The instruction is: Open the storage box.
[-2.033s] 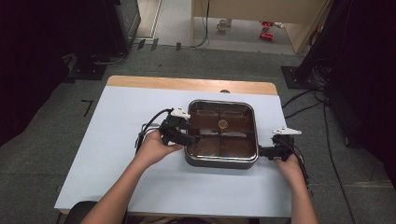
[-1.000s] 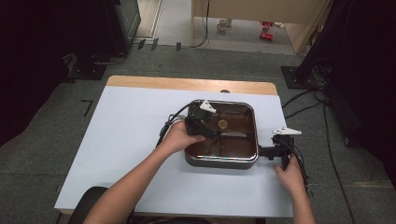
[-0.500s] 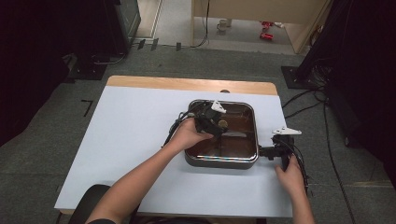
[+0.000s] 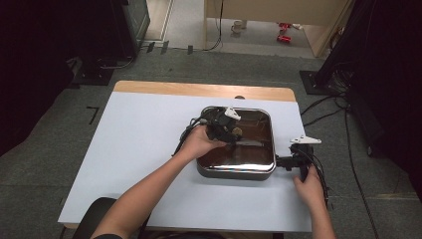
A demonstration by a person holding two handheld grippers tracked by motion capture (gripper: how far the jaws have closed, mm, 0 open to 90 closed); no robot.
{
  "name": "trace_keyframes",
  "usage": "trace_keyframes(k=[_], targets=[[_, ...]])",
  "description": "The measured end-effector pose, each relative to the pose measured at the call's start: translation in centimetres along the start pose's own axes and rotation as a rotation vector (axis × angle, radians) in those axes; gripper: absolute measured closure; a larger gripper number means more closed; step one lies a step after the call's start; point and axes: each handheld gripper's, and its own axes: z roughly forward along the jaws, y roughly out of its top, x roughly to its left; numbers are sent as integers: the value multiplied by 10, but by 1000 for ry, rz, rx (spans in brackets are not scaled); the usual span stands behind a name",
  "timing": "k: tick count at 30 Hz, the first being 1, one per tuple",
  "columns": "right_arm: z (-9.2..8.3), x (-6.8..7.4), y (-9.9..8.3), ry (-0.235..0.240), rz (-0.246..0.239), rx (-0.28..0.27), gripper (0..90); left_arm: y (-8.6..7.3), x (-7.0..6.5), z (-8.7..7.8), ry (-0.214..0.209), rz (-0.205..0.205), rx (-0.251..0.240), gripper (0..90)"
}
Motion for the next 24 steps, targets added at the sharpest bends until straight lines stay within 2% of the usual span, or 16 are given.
trace_keyframes(k=[2, 3, 4, 5, 8, 9, 10, 13, 18, 24], targets=[[0, 0, 0, 0, 0, 0, 0, 1, 1, -5, -11, -10, -19, 592], [0, 0, 0, 0, -1, 0, 0, 3, 3, -15, -18, -23, -43, 592], [0, 0, 0, 0, 0, 0, 0, 3, 3, -15, -18, -23, -43, 592], [0, 0, 0, 0, 0, 0, 0, 5, 4, -25, -18, -25, -66, 592], [0, 0, 0, 0, -1, 0, 0, 8, 4, -35, -19, -27, -82, 592], [0, 0, 0, 0, -1, 0, 0, 11, 3, -45, -26, -27, -106, 592], [0, 0, 0, 0, -1, 0, 0, 11, 3, -45, -26, -27, -106, 592], [0, 0, 0, 0, 1, -1, 0, 13, 2, -60, -31, -22, -128, 592], [0, 0, 0, 0, -1, -3, 0, 10, 1, -73, -33, -25, -109, 592], [0, 0, 0, 0, -1, 0, 0, -4, 5, -80, -26, -53, -92, 592]])
